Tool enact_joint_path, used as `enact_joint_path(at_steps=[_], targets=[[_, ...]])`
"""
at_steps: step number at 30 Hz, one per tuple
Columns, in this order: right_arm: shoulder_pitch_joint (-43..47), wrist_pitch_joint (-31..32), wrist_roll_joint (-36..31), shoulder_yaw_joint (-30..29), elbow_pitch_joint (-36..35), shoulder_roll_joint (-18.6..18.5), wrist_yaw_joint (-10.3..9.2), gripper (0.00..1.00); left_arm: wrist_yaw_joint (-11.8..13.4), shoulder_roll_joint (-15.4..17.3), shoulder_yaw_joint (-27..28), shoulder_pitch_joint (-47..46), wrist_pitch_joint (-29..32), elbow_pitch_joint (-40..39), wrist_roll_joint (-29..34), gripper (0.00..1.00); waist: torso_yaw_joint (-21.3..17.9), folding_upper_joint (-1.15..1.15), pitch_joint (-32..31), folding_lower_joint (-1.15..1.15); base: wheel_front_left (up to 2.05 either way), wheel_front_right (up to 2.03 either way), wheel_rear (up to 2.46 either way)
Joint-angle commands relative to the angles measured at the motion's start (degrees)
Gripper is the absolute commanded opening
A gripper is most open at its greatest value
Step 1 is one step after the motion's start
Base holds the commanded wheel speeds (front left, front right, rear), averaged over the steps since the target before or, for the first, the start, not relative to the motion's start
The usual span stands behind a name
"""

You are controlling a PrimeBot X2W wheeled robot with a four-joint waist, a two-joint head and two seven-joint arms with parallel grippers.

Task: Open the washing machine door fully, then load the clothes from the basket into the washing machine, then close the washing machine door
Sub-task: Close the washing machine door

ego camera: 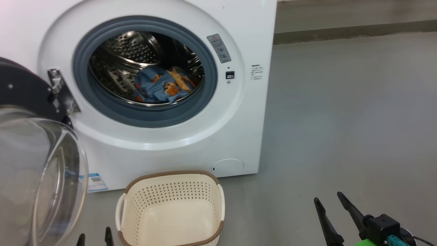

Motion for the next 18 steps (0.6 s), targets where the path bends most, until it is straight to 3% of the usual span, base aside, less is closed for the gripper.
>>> enact_joint_path(at_steps=[1, 18], targets=[[-2.3, -0.3, 0.0, 1.3, -1.2, -0.5, 0.09, 1.00, 0.0, 0.3, 1.9, -2.1, -0.4, -0.9, 0.5, 1.00, 1.6, 0.00, -0.2, 0.00, 0.00, 0.00, 0.00], [-3.3, -0.3, 0.7, 2.8, -0.7, -0.8, 0.09, 1.00, 0.2, 0.7, 2.6, -1.3, -0.4, -0.5, 2.0, 1.00, 15.0, 0.00, -2.5, 0.00, 0.00, 0.00, 0.00]])
